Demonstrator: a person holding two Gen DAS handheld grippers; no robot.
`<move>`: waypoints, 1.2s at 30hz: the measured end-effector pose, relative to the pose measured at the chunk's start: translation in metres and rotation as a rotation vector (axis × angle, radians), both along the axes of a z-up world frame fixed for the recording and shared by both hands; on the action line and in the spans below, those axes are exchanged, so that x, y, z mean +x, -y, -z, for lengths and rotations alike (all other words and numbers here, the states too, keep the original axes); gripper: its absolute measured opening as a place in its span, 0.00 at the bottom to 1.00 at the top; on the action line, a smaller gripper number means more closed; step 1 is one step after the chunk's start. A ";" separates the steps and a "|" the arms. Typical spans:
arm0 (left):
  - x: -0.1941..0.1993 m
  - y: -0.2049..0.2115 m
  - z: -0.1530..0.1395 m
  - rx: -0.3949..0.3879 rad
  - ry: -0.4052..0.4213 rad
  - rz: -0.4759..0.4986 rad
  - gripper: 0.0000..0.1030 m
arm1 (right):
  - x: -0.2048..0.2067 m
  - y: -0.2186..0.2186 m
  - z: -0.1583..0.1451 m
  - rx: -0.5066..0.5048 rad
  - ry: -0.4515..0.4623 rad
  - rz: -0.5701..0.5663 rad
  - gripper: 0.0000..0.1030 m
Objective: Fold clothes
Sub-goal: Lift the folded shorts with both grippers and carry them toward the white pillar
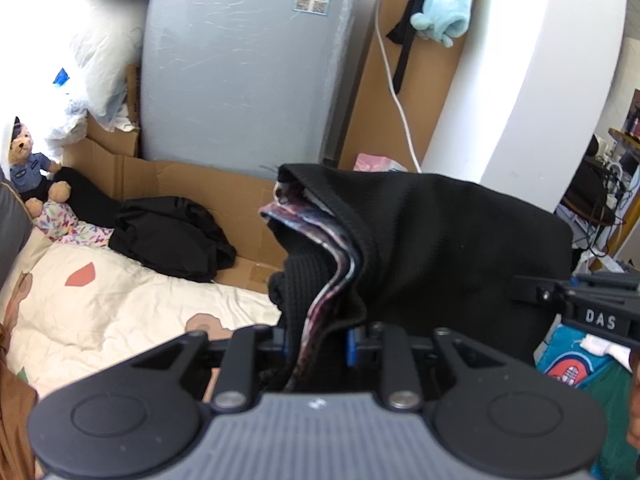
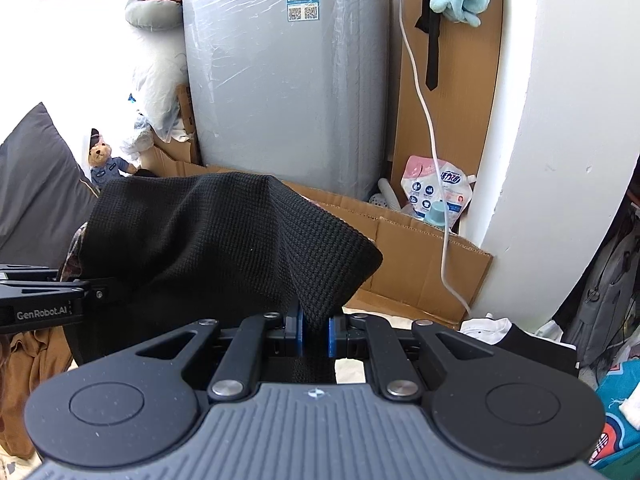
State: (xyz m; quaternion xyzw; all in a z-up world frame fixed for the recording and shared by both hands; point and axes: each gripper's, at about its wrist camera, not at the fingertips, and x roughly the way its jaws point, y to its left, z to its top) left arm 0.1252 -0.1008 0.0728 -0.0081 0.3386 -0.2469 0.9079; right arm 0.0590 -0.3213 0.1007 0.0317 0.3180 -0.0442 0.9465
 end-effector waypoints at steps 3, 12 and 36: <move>-0.004 0.015 0.002 0.000 -0.003 0.023 0.25 | -0.004 0.010 0.002 -0.005 -0.005 0.022 0.11; -0.011 0.053 0.009 -0.005 -0.009 0.079 0.25 | -0.024 0.047 0.002 -0.014 -0.014 0.081 0.11; -0.059 0.157 0.032 -0.002 -0.046 0.175 0.25 | -0.075 0.135 0.018 -0.049 -0.092 0.243 0.11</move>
